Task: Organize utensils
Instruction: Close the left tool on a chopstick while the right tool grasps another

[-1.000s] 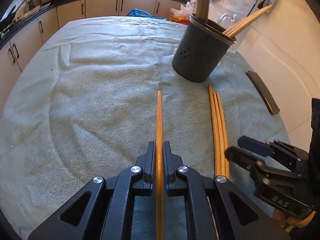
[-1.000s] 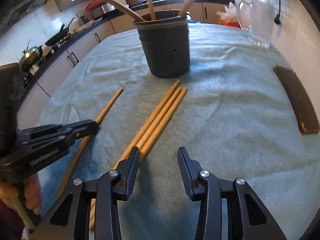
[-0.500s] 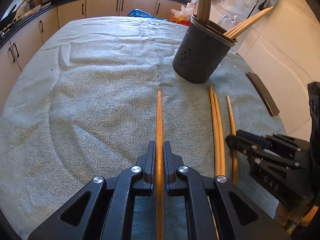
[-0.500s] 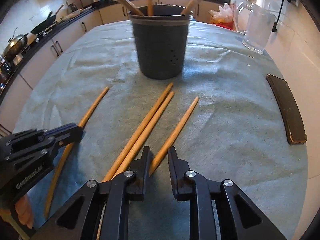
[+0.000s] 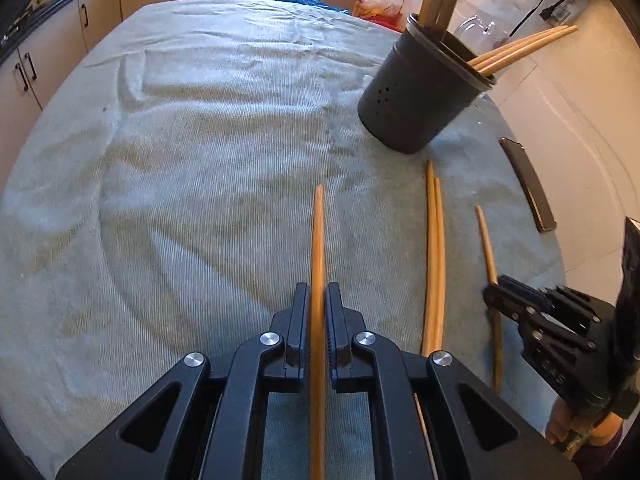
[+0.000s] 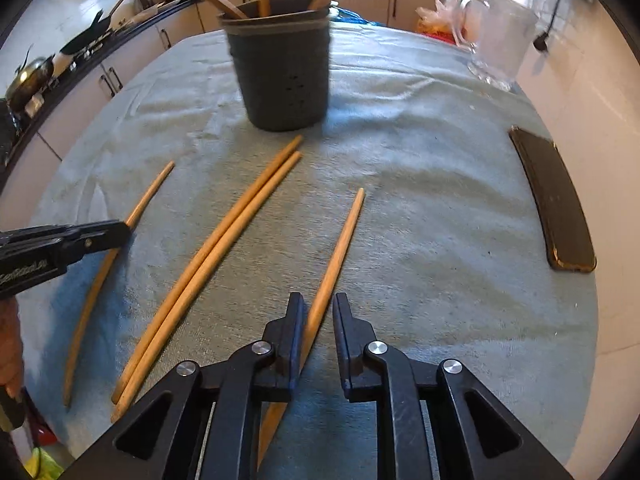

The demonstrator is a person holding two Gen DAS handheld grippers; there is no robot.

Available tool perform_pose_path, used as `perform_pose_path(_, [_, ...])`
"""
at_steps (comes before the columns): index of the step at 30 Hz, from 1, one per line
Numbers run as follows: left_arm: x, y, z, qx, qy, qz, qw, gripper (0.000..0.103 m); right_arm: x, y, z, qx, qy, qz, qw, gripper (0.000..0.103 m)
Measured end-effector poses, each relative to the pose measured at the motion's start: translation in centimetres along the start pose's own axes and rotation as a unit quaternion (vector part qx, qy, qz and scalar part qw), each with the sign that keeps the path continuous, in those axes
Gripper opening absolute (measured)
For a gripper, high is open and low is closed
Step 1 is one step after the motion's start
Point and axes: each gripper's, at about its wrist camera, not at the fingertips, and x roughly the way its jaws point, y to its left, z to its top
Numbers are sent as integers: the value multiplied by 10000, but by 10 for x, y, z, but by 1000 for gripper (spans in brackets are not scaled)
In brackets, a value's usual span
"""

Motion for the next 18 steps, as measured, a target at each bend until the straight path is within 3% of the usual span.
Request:
perform_pose_path(12, [11, -7, 20, 29, -203, 144, 9997, 7, 17, -1, 37, 223, -36, -261, 9994, 16])
perform_pose_path(18, [10, -11, 15, 227, -437, 193, 9986, 6, 17, 5, 34, 273, -329, -247, 9988, 7])
